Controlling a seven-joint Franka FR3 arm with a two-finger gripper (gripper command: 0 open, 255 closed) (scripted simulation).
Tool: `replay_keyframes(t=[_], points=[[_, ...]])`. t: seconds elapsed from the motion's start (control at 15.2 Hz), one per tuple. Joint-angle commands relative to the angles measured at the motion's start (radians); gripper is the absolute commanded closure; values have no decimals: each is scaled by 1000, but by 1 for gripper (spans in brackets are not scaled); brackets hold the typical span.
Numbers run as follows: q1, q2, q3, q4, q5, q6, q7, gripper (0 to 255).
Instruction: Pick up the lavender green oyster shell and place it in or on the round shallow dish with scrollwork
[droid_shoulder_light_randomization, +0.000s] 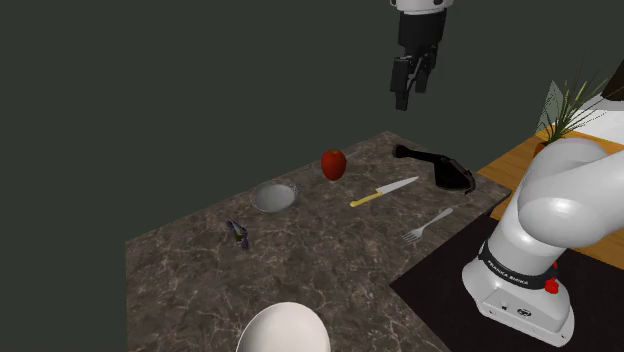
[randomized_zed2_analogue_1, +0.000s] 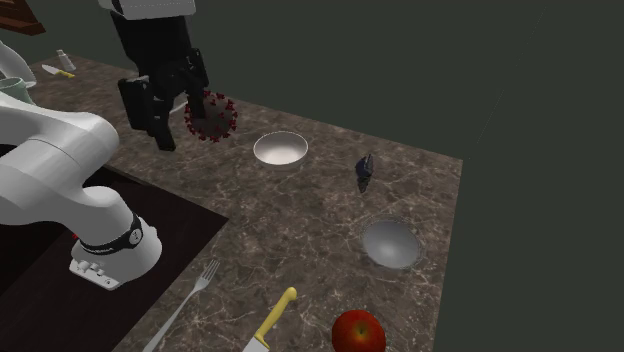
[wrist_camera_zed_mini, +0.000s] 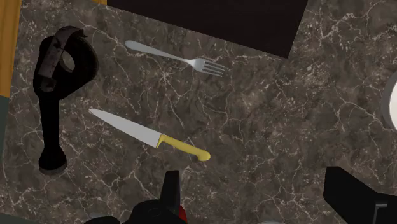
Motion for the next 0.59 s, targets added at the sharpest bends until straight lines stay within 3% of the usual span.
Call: replay_keyframes(t=[0.0,0.53], points=[[0,0,0,0,0,0,0,0],[35,241,105,39,43,180,74,0]])
